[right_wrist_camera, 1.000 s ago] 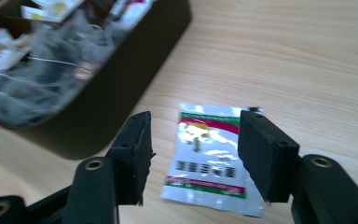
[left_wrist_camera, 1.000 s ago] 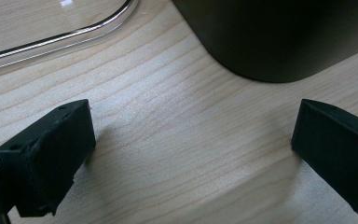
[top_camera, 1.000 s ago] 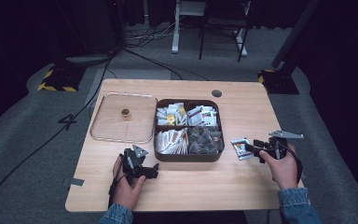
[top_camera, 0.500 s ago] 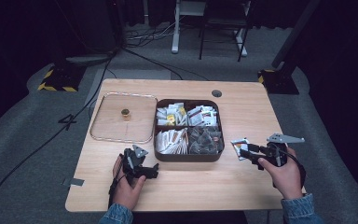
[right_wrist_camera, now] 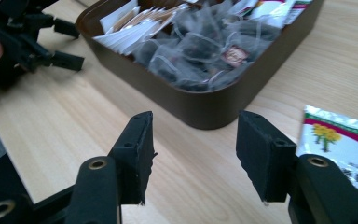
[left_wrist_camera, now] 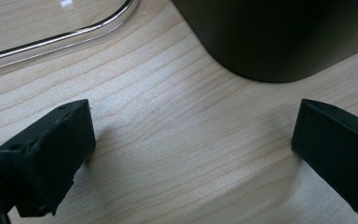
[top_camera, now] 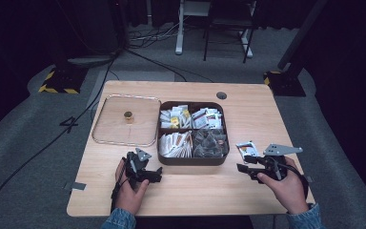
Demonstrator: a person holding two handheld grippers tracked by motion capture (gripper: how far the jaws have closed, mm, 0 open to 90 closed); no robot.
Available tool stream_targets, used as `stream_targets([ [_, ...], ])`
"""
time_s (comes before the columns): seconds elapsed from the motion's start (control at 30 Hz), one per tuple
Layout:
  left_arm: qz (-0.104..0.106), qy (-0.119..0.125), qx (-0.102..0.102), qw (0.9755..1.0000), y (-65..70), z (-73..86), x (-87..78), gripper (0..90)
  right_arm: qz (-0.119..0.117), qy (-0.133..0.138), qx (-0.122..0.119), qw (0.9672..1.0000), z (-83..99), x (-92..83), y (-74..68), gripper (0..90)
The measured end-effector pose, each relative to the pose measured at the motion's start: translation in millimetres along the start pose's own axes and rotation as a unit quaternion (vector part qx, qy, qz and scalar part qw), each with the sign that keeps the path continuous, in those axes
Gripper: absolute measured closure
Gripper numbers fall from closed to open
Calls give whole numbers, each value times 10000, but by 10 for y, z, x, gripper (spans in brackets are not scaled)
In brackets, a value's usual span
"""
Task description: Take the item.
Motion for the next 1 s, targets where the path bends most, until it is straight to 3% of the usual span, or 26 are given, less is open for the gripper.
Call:
stream_targets([
  [0.27, 0, 0, 0, 10000, 0, 0, 0, 0, -142, -240, -111, 9995, 70, 96, -161, 460],
  [0.4, -1, 1, -1, 10000, 0, 0, 0, 0, -111, -361, -153, 9992, 124, 177, -148, 445],
  [0.5, 0, 1, -1, 10000, 0, 0, 0, 0, 22, -453, -289, 9986, 203, 282, -77, 408],
  [0.63, -1, 1, 0, 10000, 0, 0, 0, 0, 190, -537, -290, 9980, 296, 382, -9, 404],
  [1.0, -1, 0, 0, 10000, 0, 0, 0, 0, 274, -471, -343, 9979, 419, 566, 10, 374],
])
Point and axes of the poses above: each handheld gripper's, and its own axes: x roughly forward along the jaws, z roughly out of its underside, y roughly to its right, the point moved 4 cm from there along x, roughly forward along the jaws, and after that the axes turned 5 degrees about -y, right-handed, at the moved point
